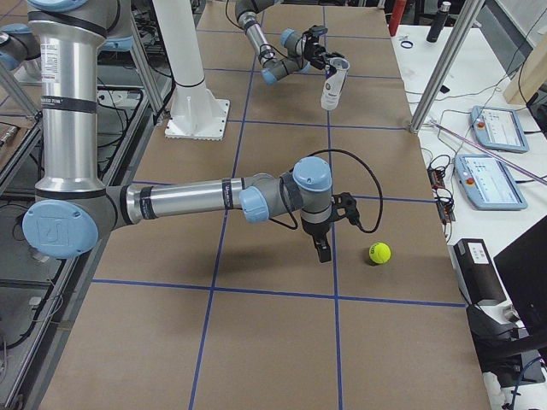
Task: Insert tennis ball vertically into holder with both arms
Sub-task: 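Lift and rotate the can upright with the left gripper, opening upward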
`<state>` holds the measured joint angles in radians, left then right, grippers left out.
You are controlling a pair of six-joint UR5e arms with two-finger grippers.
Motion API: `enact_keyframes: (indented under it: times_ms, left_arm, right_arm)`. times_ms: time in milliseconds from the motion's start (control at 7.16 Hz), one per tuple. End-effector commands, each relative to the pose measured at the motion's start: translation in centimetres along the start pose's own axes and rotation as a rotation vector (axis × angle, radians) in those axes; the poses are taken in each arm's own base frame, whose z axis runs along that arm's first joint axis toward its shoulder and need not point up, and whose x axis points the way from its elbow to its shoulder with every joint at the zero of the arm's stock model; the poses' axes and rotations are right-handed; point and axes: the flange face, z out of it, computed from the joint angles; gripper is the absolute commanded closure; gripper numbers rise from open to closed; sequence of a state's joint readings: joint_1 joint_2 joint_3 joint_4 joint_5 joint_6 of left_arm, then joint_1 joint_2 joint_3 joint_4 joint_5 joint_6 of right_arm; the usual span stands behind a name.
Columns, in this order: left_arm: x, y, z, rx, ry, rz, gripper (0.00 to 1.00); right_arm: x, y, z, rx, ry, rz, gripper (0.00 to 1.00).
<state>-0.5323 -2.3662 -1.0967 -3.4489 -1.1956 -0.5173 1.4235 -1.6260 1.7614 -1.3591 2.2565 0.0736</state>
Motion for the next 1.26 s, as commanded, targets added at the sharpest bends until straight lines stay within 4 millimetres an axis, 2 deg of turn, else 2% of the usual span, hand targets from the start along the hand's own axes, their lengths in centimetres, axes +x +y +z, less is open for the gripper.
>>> enact_keyframes:
  times_ms: [0,279,559,838,1118]
  left_arm:
    - [1.7,4.1,-1.2,-0.04,0.021,-0.021,0.23]
    - [2.8,6.0,-1.1,-0.071,0.024,-0.021,0.23]
    - [3.0,5.6,-0.7,-0.052,0.003,-0.025,0.22]
    - [3.0,5.8,-0.9,-0.056,0.004,-0.024,0.1]
    - [2.7,6.2,-1.4,-0.066,0.002,-0.017,0.08]
  right_arm:
    - [-0.1,0.0,-0.1,0.002,0.0,0.0,0.0]
    - [-0.1,0.0,-0.1,0.002,0.0,0.0,0.0]
    - [-0.1,0.0,-0.1,0.002,0.0,0.0,0.0]
    - [-0.1,0.0,-0.1,0.002,0.0,-0.002,0.0]
    - [-0.1,0.0,-0.1,0.002,0.0,0.0,0.0]
